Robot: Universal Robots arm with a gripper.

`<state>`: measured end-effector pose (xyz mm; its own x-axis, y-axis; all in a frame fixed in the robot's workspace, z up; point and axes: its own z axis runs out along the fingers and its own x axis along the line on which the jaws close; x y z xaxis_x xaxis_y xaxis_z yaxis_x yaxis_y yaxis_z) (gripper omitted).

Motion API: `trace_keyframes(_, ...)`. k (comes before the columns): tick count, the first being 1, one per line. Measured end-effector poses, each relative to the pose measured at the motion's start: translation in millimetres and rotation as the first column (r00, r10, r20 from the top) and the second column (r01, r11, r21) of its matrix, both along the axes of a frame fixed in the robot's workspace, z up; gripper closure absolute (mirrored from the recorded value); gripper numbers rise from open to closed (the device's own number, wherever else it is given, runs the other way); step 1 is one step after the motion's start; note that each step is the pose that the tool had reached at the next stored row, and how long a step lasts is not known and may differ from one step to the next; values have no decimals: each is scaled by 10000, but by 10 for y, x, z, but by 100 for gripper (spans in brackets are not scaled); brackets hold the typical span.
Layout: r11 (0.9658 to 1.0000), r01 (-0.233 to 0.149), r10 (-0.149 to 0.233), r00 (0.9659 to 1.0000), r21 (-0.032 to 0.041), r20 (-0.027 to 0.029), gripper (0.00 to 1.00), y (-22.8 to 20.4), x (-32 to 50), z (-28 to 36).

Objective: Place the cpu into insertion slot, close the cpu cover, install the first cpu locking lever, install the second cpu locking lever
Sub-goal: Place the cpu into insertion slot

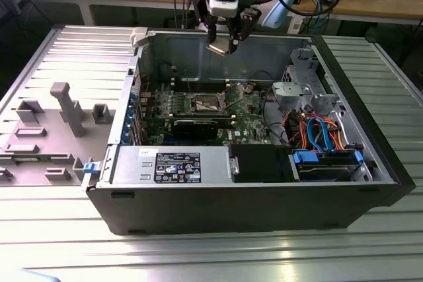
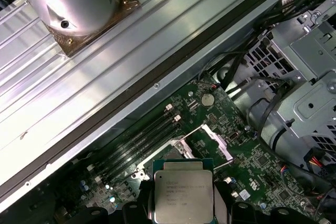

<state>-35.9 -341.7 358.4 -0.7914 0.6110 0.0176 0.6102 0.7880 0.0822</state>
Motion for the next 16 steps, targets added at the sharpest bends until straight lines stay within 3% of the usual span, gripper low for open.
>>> trace_keyframes(6, 9993, 381, -381, 9993, -10, 0, 45, 0, -1, -24)
trace_keyframes(8, 9969, 785, -785, 9969, -13, -27, 45, 0, -1, -48)
trace_keyframes(16, 9964, 848, -848, 9964, -16, -60, 45, 0, -40, -61)
